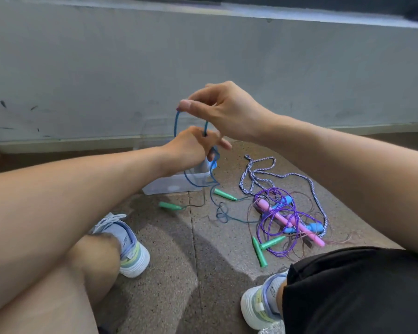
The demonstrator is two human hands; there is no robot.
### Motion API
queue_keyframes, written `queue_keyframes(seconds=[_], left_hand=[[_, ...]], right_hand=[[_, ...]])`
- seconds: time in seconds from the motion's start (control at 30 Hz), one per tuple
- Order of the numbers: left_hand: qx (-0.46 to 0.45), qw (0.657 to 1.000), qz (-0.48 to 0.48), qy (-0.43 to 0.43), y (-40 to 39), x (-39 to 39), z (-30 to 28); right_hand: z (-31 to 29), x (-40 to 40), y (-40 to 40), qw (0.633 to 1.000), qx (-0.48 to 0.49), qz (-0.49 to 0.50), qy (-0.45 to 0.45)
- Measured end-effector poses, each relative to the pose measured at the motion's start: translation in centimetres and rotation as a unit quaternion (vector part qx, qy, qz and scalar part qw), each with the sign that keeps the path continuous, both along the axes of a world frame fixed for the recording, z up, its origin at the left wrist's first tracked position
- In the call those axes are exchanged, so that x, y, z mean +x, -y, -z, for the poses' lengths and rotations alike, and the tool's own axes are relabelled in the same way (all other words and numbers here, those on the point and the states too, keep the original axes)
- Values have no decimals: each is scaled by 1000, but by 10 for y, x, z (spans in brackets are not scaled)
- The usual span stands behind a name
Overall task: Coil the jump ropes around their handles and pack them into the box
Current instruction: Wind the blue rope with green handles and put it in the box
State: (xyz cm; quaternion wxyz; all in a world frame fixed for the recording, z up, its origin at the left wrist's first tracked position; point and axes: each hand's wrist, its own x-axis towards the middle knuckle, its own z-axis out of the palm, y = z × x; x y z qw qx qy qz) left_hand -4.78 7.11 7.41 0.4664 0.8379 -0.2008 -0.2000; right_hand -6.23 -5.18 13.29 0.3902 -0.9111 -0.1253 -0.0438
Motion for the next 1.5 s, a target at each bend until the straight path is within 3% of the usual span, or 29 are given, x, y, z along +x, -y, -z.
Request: queue_keyframes(seconds=[0.1, 0.2, 0.27, 0.33, 0.47, 0.6, 0.77, 0.87, 0.97, 1.07, 1.23, 1.3, 1.33, 1.43, 1.5], left_hand=[[-48, 998, -38, -34, -2, 5, -6], [-117, 986, -106, -57, -3, 12, -15], [-157, 975, -148, -60, -5, 16, -21], [-193, 965, -167, -64, -7, 19, -27], [-251, 948, -183, -63, -7, 20, -40], [-288, 941, -177, -39, -8, 21, -54], [-335, 932, -126, -49, -4, 13, -74], [-350, 927, -118, -56, -2, 13, -78], [-352, 926, -118, -64, 0, 12, -78], [-354, 918, -175, -32, -1, 17, -73], [-395, 848, -352, 39, -26, 41, -68], [-381, 841, -380, 55, -35, 47, -64], [-364, 850, -378, 47, -37, 48, -60], [-258, 913, -315, -2, -35, 47, -41], [-194, 945, -260, -43, -32, 42, -29]], right_hand=[[20, 9, 10, 981, 137, 133, 31], [50, 13, 29, 944, 226, 217, -105], [69, 7, 38, 938, 199, 182, -219], [80, 0, 41, 944, 144, 120, -272], [84, -6, 31, 948, 124, 38, -289], [96, -4, 26, 946, 177, 74, -261], [108, 5, 31, 964, 17, 104, -243], [112, 6, 29, 962, 14, 162, -220], [115, 12, 29, 967, -10, 112, -228], [120, 14, 33, 943, -11, 18, -333], [136, 11, 74, 894, -257, 10, -366], [139, 6, 89, 875, -309, 27, -371], [140, 6, 92, 882, -286, 40, -372], [128, 12, 86, 930, -55, 92, -350], [106, 19, 71, 948, 44, 100, -298]])
